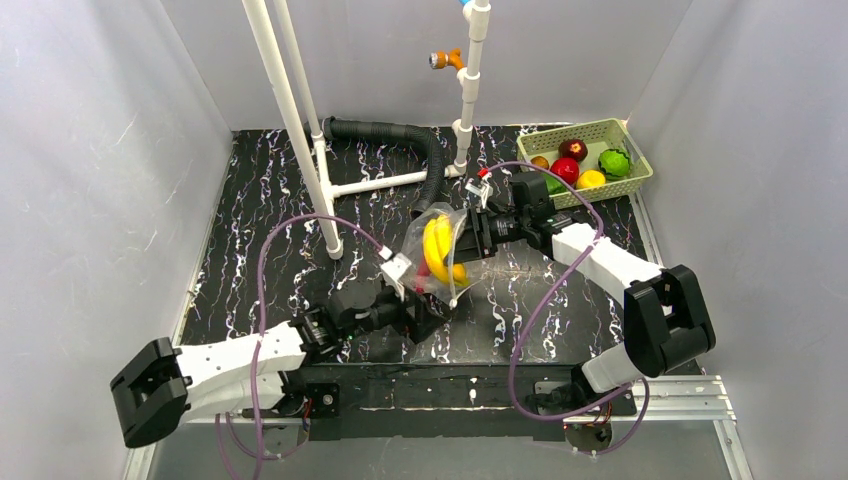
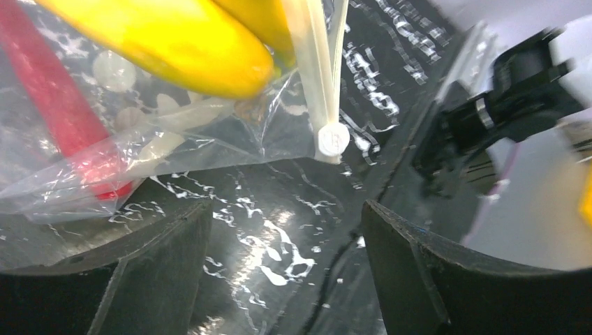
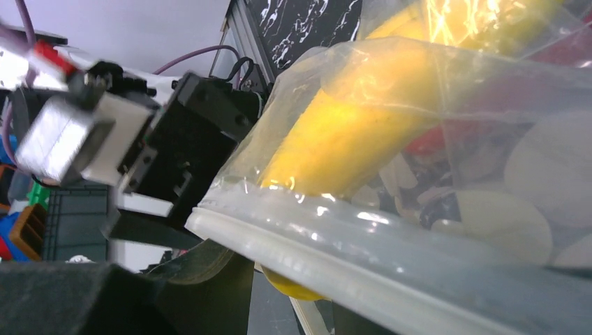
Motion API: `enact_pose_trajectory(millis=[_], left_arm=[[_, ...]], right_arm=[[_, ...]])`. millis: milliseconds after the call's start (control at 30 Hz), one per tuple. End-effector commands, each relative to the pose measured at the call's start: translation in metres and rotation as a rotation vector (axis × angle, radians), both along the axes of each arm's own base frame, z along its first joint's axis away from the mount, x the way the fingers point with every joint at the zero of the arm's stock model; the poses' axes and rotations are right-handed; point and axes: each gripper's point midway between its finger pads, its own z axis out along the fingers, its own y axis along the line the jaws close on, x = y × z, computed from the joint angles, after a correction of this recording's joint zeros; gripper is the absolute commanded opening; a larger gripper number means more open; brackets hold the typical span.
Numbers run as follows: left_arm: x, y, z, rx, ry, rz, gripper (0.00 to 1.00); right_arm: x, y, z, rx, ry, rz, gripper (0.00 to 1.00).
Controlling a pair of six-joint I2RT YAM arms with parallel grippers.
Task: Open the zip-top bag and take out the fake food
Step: Pick up the fake fruit from the zipper food storage bag.
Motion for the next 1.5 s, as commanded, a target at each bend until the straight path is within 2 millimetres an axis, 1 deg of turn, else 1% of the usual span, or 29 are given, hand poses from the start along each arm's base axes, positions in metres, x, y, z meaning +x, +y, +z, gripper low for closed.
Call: enact_pose_trajectory(millis=[0, 67, 133, 233, 367, 467, 600, 733, 767, 833, 867, 900, 967, 1000, 1033, 1200, 1300, 1467], left_arm=[[0.014, 0.005, -0.016, 0.161, -0.289, 0.047, 0.78], [0.016, 0.007, -0.021, 0.223, -0.419, 0.039, 0.79], [0.018, 0.007, -0.018, 0.283, -0.574, 0.015, 0.79], [0.028, 0.002, -0.012, 0.376, -0.743, 0.017, 0.79], [0.043, -0.012, 0.000, 0.424, -0.840, 0.078, 0.78], [0.049, -0.024, 0.002, 0.462, -0.890, 0.120, 0.77], [0.061, -0.023, 0.002, 0.532, -0.947, 0.230, 0.76], [0.069, -0.023, -0.001, 0.584, -0.967, 0.280, 0.63], [0.070, -0.022, -0.002, 0.597, -0.967, 0.289, 0.57], [0.072, -0.023, -0.005, 0.619, -0.970, 0.296, 0.39], [0.073, -0.022, -0.006, 0.630, -0.968, 0.301, 0.28], [0.074, -0.020, -0.009, 0.641, -0.965, 0.307, 0.21], [0.075, -0.018, -0.012, 0.657, -0.961, 0.305, 0.10], [0.076, -0.018, -0.014, 0.664, -0.955, 0.302, 0.02], [0.075, -0.017, -0.015, 0.666, -0.946, 0.297, 0.00], [0.072, -0.008, -0.027, 0.669, -0.895, 0.251, 0.00], [0.069, 0.002, -0.037, 0.674, -0.858, 0.224, 0.00], [0.066, 0.016, -0.046, 0.683, -0.823, 0.221, 0.00]], right_arm=[[0.010, -0.004, 0.008, 0.039, 0.031, -0.048, 0.01], [0.012, -0.006, 0.009, 0.047, 0.025, -0.058, 0.01], [0.012, -0.006, 0.010, 0.055, 0.028, -0.059, 0.01], [0.011, -0.005, 0.010, 0.062, 0.046, -0.057, 0.01], [0.012, -0.005, 0.007, 0.062, 0.083, -0.072, 0.01], [0.010, -0.005, 0.006, 0.066, 0.106, -0.077, 0.01], [0.009, -0.004, 0.006, 0.071, 0.128, -0.078, 0.01], [0.010, -0.004, 0.006, 0.072, 0.145, -0.083, 0.01], [0.009, -0.004, 0.006, 0.073, 0.148, -0.082, 0.01], [0.008, -0.004, 0.008, 0.076, 0.149, -0.078, 0.01], [0.008, -0.004, 0.008, 0.078, 0.150, -0.077, 0.01], [0.008, -0.004, 0.009, 0.080, 0.148, -0.075, 0.01], [0.007, -0.004, 0.010, 0.083, 0.150, -0.071, 0.01], [0.006, -0.004, 0.011, 0.085, 0.150, -0.069, 0.01], [0.006, -0.004, 0.012, 0.088, 0.152, -0.066, 0.01], [0.008, -0.007, 0.020, 0.105, 0.149, -0.067, 0.01], [0.014, -0.014, 0.024, 0.116, 0.158, -0.088, 0.01], [0.027, -0.027, 0.030, 0.125, 0.180, -0.128, 0.01]])
